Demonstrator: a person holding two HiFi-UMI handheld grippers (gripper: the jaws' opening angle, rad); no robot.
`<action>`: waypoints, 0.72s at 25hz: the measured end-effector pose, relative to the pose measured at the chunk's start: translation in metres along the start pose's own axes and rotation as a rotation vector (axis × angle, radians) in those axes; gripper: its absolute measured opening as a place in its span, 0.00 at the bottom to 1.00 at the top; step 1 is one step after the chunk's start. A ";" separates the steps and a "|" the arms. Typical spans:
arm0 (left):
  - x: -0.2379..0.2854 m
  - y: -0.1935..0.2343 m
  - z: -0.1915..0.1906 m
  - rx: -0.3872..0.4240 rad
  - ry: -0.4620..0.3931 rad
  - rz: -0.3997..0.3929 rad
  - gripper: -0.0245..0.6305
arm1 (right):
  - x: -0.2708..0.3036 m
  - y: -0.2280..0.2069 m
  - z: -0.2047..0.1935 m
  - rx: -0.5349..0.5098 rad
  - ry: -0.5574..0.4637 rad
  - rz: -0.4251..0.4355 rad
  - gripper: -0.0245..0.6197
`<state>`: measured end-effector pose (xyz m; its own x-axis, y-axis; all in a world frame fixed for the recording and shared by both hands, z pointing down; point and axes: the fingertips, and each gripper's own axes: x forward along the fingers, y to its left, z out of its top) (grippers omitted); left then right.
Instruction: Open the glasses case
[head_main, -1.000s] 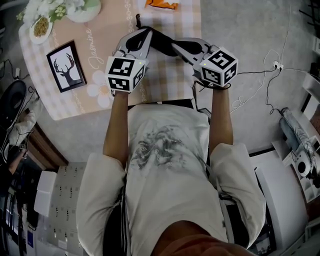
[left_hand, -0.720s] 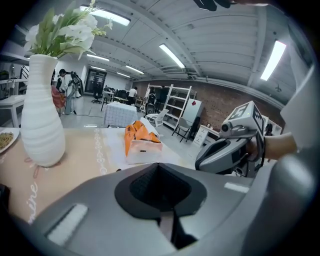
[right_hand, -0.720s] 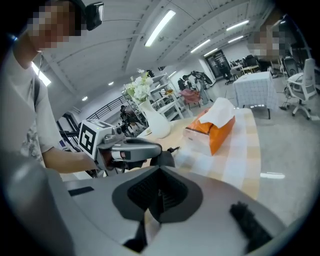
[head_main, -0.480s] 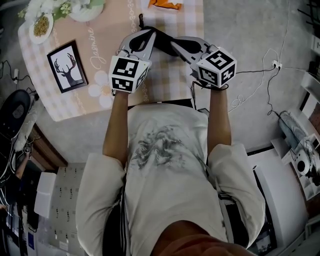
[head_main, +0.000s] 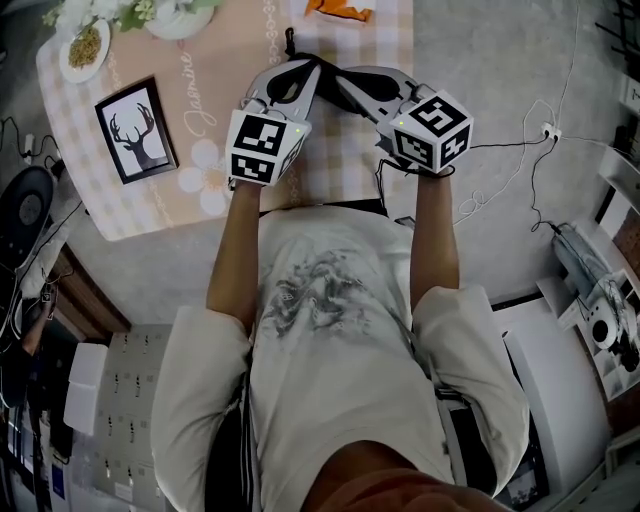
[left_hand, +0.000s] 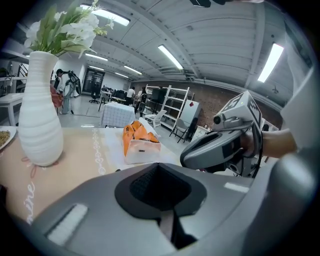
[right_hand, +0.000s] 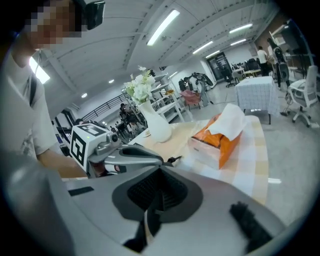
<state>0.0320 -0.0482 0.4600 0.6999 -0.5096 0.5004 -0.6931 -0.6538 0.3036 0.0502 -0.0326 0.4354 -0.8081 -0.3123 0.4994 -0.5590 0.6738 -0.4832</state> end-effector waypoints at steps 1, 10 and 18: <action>0.000 0.000 0.000 -0.002 -0.001 -0.001 0.04 | 0.000 -0.001 0.001 -0.014 0.003 -0.015 0.06; -0.002 0.001 -0.001 -0.003 -0.007 -0.008 0.04 | -0.040 -0.020 -0.025 -0.046 0.017 -0.094 0.06; -0.002 0.001 -0.001 0.003 -0.005 -0.002 0.04 | -0.042 -0.019 -0.045 -0.004 0.051 -0.105 0.21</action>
<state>0.0302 -0.0472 0.4598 0.7024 -0.5109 0.4956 -0.6909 -0.6567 0.3023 0.1037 -0.0023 0.4561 -0.7344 -0.3473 0.5832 -0.6396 0.6416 -0.4233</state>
